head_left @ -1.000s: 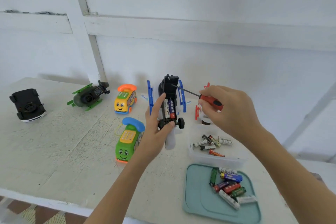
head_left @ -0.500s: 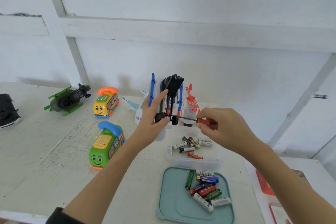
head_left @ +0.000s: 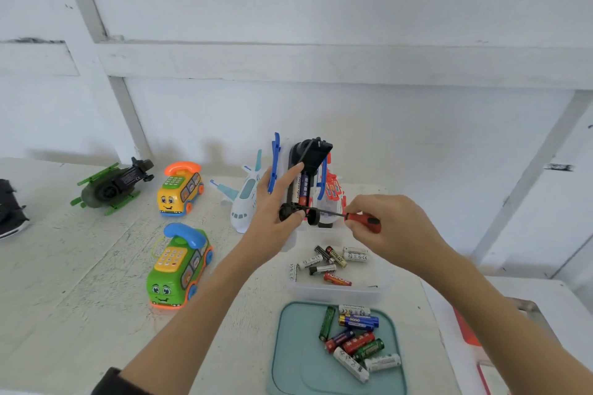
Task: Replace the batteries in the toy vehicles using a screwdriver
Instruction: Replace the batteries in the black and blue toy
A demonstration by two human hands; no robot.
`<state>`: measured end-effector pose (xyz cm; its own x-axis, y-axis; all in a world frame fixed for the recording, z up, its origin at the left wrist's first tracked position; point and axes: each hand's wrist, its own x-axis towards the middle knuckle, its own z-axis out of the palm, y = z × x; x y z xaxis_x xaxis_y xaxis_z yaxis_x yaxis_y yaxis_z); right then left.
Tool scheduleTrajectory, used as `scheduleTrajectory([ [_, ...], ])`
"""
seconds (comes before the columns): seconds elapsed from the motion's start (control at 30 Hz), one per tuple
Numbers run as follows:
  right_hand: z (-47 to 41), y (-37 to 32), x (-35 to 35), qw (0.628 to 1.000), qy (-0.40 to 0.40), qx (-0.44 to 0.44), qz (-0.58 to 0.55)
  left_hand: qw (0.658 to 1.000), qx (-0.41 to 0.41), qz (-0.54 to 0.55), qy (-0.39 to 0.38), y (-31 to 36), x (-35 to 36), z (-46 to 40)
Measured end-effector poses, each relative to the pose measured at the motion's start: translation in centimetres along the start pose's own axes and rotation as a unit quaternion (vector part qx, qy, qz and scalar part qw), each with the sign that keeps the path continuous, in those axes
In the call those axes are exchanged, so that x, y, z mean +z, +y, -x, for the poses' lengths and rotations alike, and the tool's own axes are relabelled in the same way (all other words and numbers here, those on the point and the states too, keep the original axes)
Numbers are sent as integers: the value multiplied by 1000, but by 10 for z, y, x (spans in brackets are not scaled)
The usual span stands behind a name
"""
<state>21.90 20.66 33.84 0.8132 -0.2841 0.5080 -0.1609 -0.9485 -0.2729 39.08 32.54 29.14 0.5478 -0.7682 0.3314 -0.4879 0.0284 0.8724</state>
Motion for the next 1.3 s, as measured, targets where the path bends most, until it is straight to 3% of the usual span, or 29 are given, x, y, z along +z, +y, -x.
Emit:
scheduleTrajectory([
  [0.33,14,2,9,994,83,-52,44,997,-34,68,27,-2,8,-10],
  [0.7,3,22,-13,999,39,-2,-5,998,-29,-4,-57,-7,4,-13],
  [0.9,-20,29,-18,998,36,47,25,989,-14,-70,-131,-4,-1,-22],
  [1.07,-30,32,-12,996,-15,58,60,977,5,-104,-185,-1,-3,-27],
  [1.3,-31,42,-20,994,-37,85,52,968,0,-139,-210,0,-1,-32],
])
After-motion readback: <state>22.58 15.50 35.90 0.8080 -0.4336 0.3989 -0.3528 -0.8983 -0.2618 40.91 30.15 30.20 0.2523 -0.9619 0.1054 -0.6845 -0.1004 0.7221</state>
